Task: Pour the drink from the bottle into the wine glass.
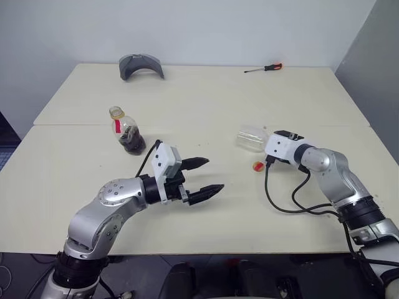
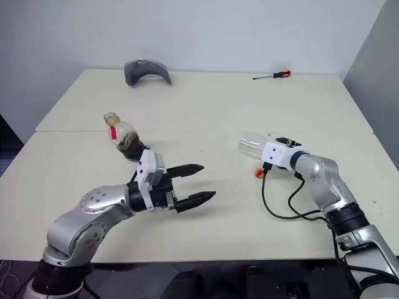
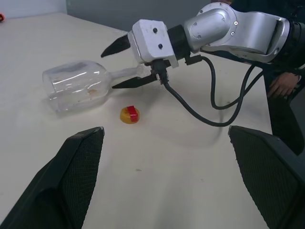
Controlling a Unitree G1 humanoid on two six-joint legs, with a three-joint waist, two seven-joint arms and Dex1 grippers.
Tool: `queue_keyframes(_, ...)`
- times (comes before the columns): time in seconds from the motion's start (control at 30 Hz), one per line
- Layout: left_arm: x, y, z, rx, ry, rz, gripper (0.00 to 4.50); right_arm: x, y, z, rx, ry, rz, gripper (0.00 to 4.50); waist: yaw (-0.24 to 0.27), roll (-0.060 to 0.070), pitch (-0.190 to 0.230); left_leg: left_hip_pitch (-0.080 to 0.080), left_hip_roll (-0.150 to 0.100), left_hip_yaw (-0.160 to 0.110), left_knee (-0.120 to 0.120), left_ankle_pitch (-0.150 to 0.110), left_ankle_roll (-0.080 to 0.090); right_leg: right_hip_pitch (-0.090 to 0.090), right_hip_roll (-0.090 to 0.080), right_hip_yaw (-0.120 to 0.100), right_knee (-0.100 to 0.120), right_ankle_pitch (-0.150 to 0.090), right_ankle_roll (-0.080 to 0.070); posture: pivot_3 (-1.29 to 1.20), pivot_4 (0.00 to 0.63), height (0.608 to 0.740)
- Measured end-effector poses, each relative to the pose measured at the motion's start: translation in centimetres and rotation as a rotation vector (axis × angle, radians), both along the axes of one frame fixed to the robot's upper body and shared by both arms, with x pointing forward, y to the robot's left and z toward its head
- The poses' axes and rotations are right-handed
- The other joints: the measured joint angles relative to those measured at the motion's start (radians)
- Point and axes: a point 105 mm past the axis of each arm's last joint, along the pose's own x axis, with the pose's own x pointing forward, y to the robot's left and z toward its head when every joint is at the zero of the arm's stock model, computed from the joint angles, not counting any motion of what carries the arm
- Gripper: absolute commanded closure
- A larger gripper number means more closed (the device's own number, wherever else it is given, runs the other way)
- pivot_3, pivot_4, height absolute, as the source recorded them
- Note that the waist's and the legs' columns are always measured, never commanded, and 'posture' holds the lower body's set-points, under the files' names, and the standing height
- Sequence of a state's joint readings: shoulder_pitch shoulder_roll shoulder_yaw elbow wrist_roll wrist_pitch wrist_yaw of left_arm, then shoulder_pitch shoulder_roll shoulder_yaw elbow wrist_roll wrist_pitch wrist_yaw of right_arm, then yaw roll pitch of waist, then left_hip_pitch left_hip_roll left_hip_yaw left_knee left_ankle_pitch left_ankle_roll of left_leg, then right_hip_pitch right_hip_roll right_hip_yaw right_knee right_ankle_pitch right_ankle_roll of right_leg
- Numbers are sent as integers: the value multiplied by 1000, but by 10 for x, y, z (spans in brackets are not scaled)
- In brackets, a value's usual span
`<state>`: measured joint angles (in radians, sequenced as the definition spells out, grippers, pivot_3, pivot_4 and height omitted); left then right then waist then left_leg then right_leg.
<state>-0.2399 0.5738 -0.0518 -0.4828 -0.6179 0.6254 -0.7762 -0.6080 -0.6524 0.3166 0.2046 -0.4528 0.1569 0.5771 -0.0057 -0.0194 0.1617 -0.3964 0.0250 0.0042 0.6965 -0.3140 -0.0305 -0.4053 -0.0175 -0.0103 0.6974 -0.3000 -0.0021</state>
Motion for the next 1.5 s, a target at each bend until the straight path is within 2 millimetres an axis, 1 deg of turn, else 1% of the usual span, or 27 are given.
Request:
queue_keyframes(0.03, 0, 0, 1, 0, -5, -1, 0, 0, 1, 0, -4, 2, 3, 2653, 0, 0, 0, 0, 0, 0, 0, 0, 0, 0, 0, 0, 0, 0, 0, 0, 150, 740)
queue_keyframes(0.13, 1, -1, 2, 0, -9, -1, 0, 0, 0, 0, -25, 1, 7, 3704, 0, 0, 0, 0, 0, 0, 0, 0, 0, 0, 0, 0, 0, 0, 0, 0, 150, 740)
queue_keyframes(0.17, 1, 0, 2, -1, -8, 0, 0, 1, 0, 0, -36, -1, 6, 4021, 0, 0, 0, 0, 0, 0, 0, 0, 0, 0, 0, 0, 0, 0, 0, 0, 150, 740)
queue_keyframes(0.2, 2, 0, 2, -1, -8, 1, 0, 1, -1, 0, -48, -4, 7, 4195, 0, 0, 0, 0, 0, 0, 0, 0, 0, 0, 0, 0, 0, 0, 0, 0, 150, 740)
queue_keyframes(0.37, 4, -1, 5, -1, -17, 5, 0, 2, 1, 1, -94, -20, 19, 4205, 0, 0, 0, 0, 0, 0, 0, 0, 0, 0, 0, 0, 0, 0, 0, 0, 150, 740)
queue_keyframes(0.47, 4, 0, 5, -1, -18, 12, 0, 5, 3, 5, -98, -49, 22, 4206, 0, 0, 0, 0, 0, 0, 0, 0, 0, 0, 0, 0, 0, 0, 0, 0, 150, 740)
queue_keyframes(0.57, 4, 3, 3, -8, -10, 34, 0, 12, 17, 19, -53, -115, 47, 4206, -8, 0, 0, 0, 1, 0, 0, 0, 0, 0, 0, 0, 0, 0, 0, 0, 150, 740)
queue_keyframes(0.63, 4, 7, 0, -13, 7, 57, 0, 16, 34, 30, 41, -154, 82, 4206, -16, 0, 0, 0, 1, 0, -1, 0, 0, 0, 0, 0, 0, 0, 0, 0, 150, 740)
queue_keyframes(0.73, 4, 13, -1, -30, 33, 102, 0, 18, 70, 49, 389, -159, 133, 4206, -23, 0, 0, 0, 2, 0, 0, 0, -1, 0, 1, -1, 0, 0, 0, 0, 150, 740)
queue_keyframes(0.8, 3, 16, 3, -48, 32, 122, 0, 18, 88, 59, 536, -142, 167, 4206, -23, 0, 0, 0, 1, 0, 0, 0, -1, 0, 0, -1, 0, 0, 0, 0, 150, 740)
queue_keyframes(0.9, -1, 22, 2, -55, 46, 157, 0, 20, 101, 69, 660, -126, 195, 4206, -21, 0, 0, 0, 0, 0, 0, 0, 0, 0, -1, -1, 0, 0, 0, 0, 150, 740)
queue_keyframes(0.97, -2, 26, 0, -59, 61, 187, 0, 22, 111, 76, 827, -82, 195, 4206, -21, 0, 0, 0, 0, 0, 0, 0, 0, 0, -1, -1, 0, 0, 0, 0, 150, 740)
queue_keyframes(1.03, -4, 26, 2, -59, 59, 198, 0, 23, 121, 83, 948, -39, 198, 4206, -21, 0, 0, 0, 0, 0, 0, 0, 0, 0, -1, -1, 1, 0, 0, 0, 150, 740)
queue_keyframes(1.1, -6, 28, 5, -70, 53, 212, 0, 23, 129, 87, 1111, 29, 187, 4206, -22, 0, 0, 0, 1, 0, 0, 0, 0, 0, -1, -1, 1, 0, 0, 0, 150, 740)
queue_keyframes(1.13, -8, 30, 5, -74, 53, 224, 0, 23, 134, 88, 1185, 69, 181, 4206, -23, 0, 0, 0, 1, 0, -1, 0, 0, 0, -1, -1, 1, 0, 0, 0, 150, 740)
queue_keyframes(1.17, -10, 33, 5, -79, 60, 250, 0, 23, 140, 88, 1302, 130, 163, 4206, -24, 1, 0, 0, 1, 0, -1, 0, 0, 0, -1, -1, 1, 0, 0, 0, 150, 740)
queue_keyframes(1.23, -12, 38, 5, -89, 66, 278, 0, 22, 147, 85, 1375, 186, 152, 4206, -23, 1, 0, 0, 1, 0, -1, 0, 0, -1, -1, -1, 1, 0, 0, 0, 150, 740)
queue_keyframes(1.33, -21, 47, 1, -91, 78, 336, 0, 17, 159, 80, 1420, 222, 171, 4206, -24, 1, 0, 0, 1, 0, -1, 0, 0, -1, -1, -1, 0, 0, 0, 0, 150, 740)
queue_keyframes(1.37, -24, 50, -1, -91, 87, 355, 0, 14, 162, 75, 1429, 232, 175, 4206, -24, 1, 0, 0, 1, 0, -1, 0, 0, 0, -1, -1, 0, 0, 0, 0, 150, 740)
queue_keyframes(1.43, -28, 54, -2, -97, 103, 392, 0, 10, 167, 56, 1437, 264, 163, 4206, -22, 1, 0, 0, 0, -1, -1, 0, 0, 0, -1, -1, 1, 0, 0, 0, 150, 740)
queue_keyframes(1.5, -31, 53, -1, -102, 104, 405, 0, 7, 174, 39, 1437, 299, 145, 4206, -21, 1, 0, 0, 0, -1, -1, -1, 1, 0, -1, -1, 1, 0, 0, 0, 150, 740)
